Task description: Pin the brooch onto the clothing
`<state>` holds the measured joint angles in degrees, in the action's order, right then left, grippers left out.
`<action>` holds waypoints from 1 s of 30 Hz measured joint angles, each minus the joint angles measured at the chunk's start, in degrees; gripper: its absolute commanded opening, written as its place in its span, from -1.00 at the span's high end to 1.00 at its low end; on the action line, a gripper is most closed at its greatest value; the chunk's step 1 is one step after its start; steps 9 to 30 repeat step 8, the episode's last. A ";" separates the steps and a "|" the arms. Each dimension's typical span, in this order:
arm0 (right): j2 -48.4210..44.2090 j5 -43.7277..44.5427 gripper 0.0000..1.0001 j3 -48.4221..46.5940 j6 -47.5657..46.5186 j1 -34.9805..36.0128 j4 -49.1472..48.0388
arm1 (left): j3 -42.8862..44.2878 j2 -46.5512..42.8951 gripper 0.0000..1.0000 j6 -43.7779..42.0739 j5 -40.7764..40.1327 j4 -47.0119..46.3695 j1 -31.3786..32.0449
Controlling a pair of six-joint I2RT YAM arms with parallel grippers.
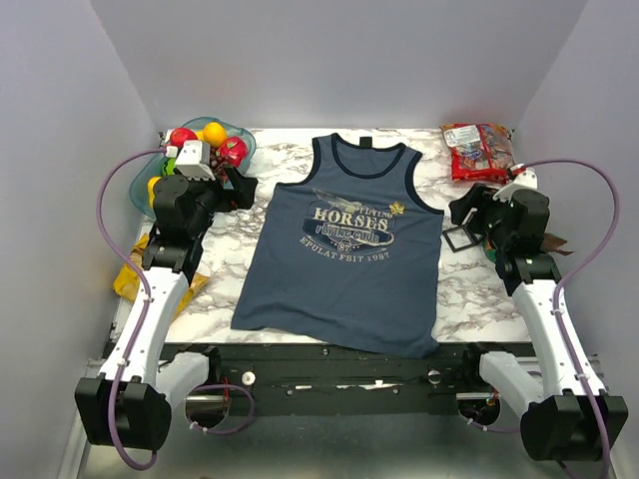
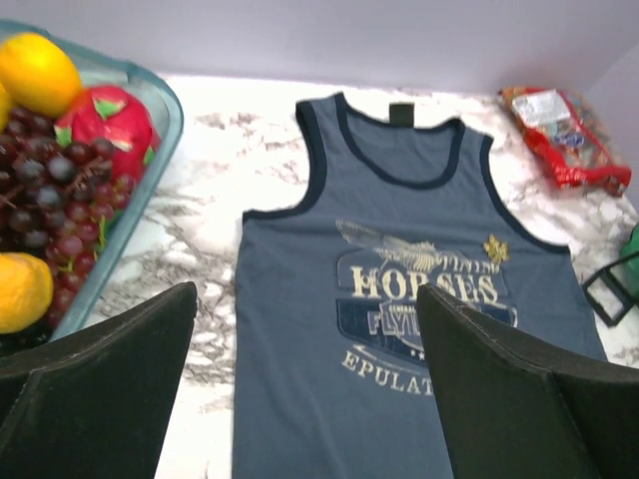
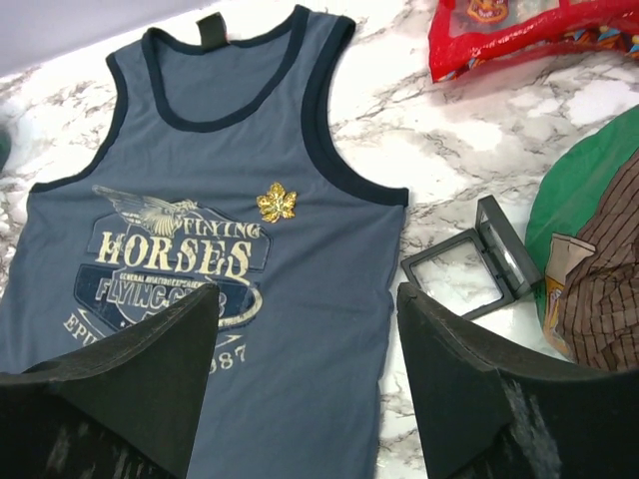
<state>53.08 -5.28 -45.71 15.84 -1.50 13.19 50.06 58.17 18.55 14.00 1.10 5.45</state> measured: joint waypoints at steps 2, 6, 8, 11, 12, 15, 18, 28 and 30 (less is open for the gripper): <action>-1.03 -0.02 -0.58 0.74 -0.33 0.00 -0.76 | 0.02 -1.14 -0.98 0.17 -0.98 -1.40 0.26; -2.14 -0.02 -0.58 2.01 -1.01 0.00 -2.62 | 0.02 -1.97 -0.98 -0.02 -1.46 -1.81 0.59; -2.58 -0.02 -0.58 2.71 -1.38 0.00 -3.08 | 0.02 -2.14 -0.98 -0.11 -1.64 -1.77 0.70; -2.58 -0.02 -0.58 2.71 -1.38 0.00 -3.08 | 0.02 -2.14 -0.98 -0.11 -1.64 -1.77 0.70; -2.58 -0.02 -0.58 2.71 -1.38 0.00 -3.08 | 0.02 -2.14 -0.98 -0.11 -1.64 -1.77 0.70; -2.58 -0.02 -0.58 2.71 -1.38 0.00 -3.08 | 0.02 -2.14 -0.98 -0.11 -1.64 -1.77 0.70; -2.58 -0.02 -0.58 2.71 -1.38 0.00 -3.08 | 0.02 -2.14 -0.98 -0.11 -1.64 -1.77 0.70; -2.58 -0.02 -0.58 2.71 -1.38 0.00 -3.08 | 0.02 -2.14 -0.98 -0.11 -1.64 -1.77 0.70; -2.58 -0.02 -0.58 2.71 -1.38 0.00 -3.08 | 0.02 -2.14 -0.98 -0.11 -1.64 -1.77 0.70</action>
